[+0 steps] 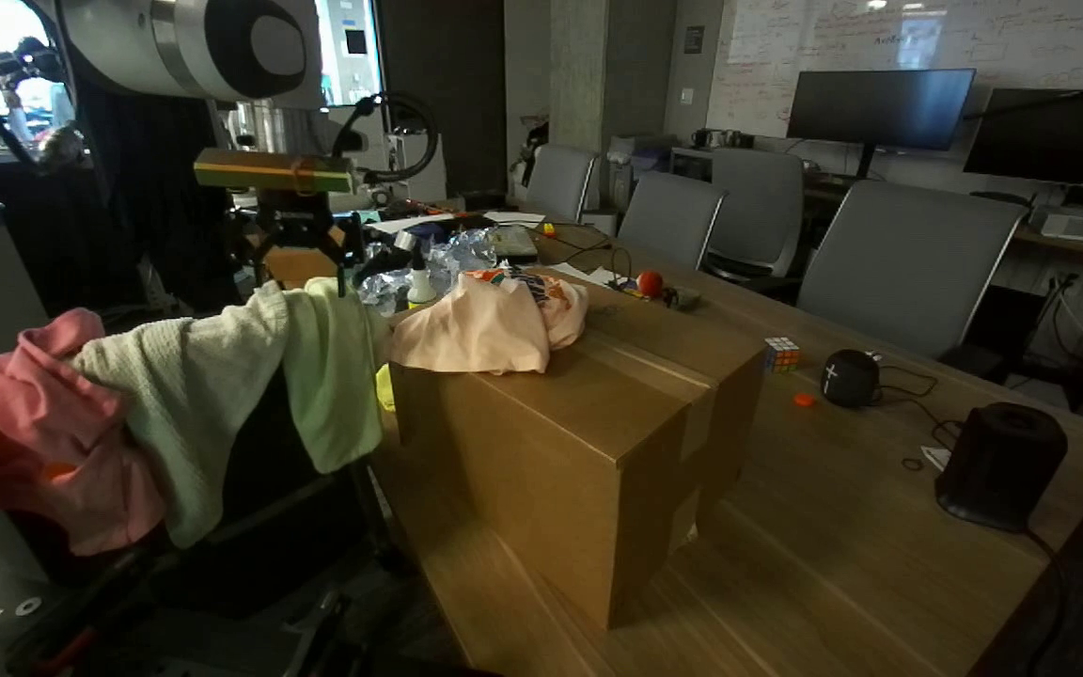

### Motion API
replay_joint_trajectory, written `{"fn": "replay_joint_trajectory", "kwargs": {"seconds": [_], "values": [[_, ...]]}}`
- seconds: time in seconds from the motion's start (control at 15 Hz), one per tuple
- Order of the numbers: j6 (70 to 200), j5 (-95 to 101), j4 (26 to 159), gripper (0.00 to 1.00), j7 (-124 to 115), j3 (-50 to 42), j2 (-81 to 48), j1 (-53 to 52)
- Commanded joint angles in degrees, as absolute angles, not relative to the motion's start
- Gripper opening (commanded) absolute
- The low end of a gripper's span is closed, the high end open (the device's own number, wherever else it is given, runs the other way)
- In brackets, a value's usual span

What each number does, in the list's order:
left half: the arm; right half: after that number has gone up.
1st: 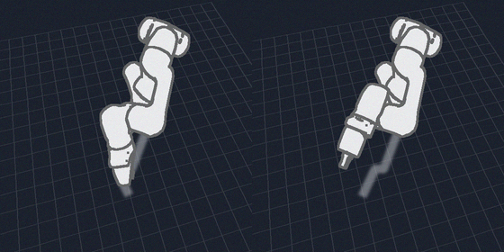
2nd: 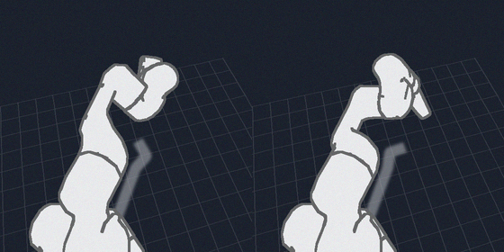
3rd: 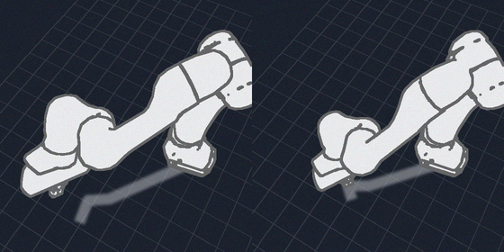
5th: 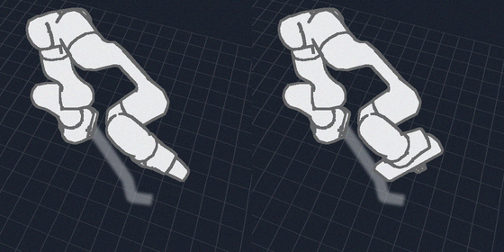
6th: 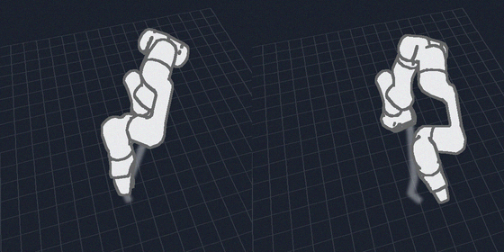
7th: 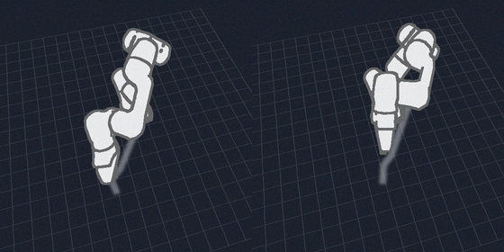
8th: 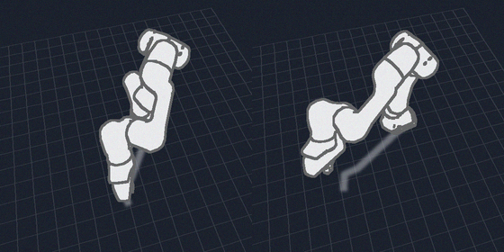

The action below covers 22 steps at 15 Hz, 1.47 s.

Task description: Move the shirts from the chair and put them on top of the box.

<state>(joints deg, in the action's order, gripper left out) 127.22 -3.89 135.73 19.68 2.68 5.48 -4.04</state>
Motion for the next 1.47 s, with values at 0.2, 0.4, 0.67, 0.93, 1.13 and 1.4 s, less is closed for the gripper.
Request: {"fn": "replay_joint_trajectory", "kwargs": {"seconds": [0.2, 0.4, 0.67, 0.93, 1.13, 1.4], "values": [[127.64, -3.0, 136.62, 1.0, 18.88, 4.85, 5.96, -6.26], [127.33, -3.09, 136.65, 1.0, 18.93, 5.29, 6.12, -6.64], [126.99, -2.97, 136.25, 1.0, 18.63, 5.37, 5.8, -6.69], [126.6, -2.58, 135.96, 0.58, 18.46, 5.41, 5.63, -6.68], [126.41, -1.77, 135.68, 0.36, 18.12, 5.43, 5.6, -6.67], [126.19, -0.97, 135.39, 0.05, 17.61, 5.43, 5.9, -6.61]]}}
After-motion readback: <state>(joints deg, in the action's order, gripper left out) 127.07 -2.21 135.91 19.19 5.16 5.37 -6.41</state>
